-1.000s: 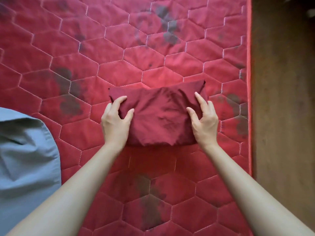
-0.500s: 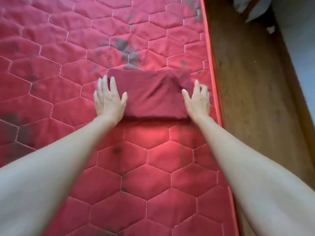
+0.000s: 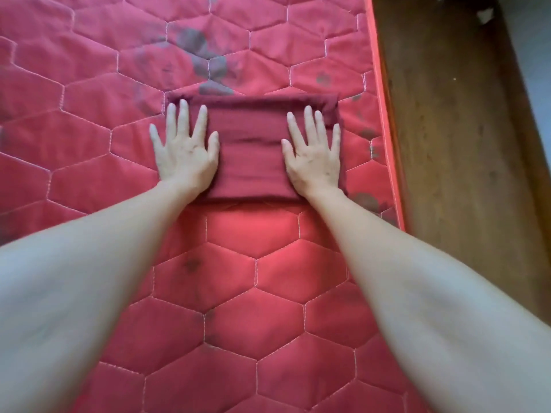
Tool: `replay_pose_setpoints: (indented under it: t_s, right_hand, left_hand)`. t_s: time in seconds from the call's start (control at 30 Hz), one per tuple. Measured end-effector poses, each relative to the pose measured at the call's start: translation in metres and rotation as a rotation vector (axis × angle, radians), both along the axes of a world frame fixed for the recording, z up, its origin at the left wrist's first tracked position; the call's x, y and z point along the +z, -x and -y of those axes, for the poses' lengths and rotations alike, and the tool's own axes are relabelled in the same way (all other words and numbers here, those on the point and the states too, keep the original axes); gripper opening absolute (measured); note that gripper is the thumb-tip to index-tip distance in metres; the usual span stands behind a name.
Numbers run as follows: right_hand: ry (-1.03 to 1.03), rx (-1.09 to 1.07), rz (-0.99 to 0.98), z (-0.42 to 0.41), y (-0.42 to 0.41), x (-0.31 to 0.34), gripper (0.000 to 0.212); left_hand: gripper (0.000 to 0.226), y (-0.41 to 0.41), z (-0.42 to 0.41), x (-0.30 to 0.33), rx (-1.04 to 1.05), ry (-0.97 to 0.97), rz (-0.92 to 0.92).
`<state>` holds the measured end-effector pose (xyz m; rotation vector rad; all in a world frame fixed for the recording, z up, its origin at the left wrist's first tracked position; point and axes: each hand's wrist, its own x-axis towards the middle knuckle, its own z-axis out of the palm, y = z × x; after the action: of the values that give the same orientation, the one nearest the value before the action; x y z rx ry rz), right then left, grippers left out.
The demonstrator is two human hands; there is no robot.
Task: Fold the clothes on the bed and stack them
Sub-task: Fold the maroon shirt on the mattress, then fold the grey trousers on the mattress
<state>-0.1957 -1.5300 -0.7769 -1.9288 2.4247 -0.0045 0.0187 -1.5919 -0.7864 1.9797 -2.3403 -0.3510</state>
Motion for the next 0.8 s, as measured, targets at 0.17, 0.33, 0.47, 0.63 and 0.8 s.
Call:
replay_pose_setpoints:
  t_s: [0.17, 0.33, 0.47, 0.63, 0.8]
  right_hand:
    - [-0.006, -0.336, 0.105, -0.021, 0.04, 0.022, 0.055]
    - [0.089, -0.072, 0.215, -0.067, -0.012, 0.056, 0.045]
    - [0.014, 0.074, 0.299, -0.127, -0.074, 0.076, 0.041]
    - [-0.007, 0.246, 0.335, -0.205, -0.14, 0.079, 0.035]
    - [-0.054, 0.379, 0.323, -0.259, -0.195, 0.071, 0.034]
  left_hand:
    - [0.059, -0.041, -0.002, 0.018, 0.109, -0.018, -0.024]
    - [0.05, -0.05, -0.087, 0.053, 0.035, 0.081, -0.153]
    - [0.047, -0.07, -0.181, 0.071, -0.022, -0.006, -0.044]
    - [0.048, -0.117, -0.28, 0.08, -0.003, -0.122, 0.05]
    - [0.05, -0.169, -0.336, 0.084, 0.127, -0.112, 0.078]
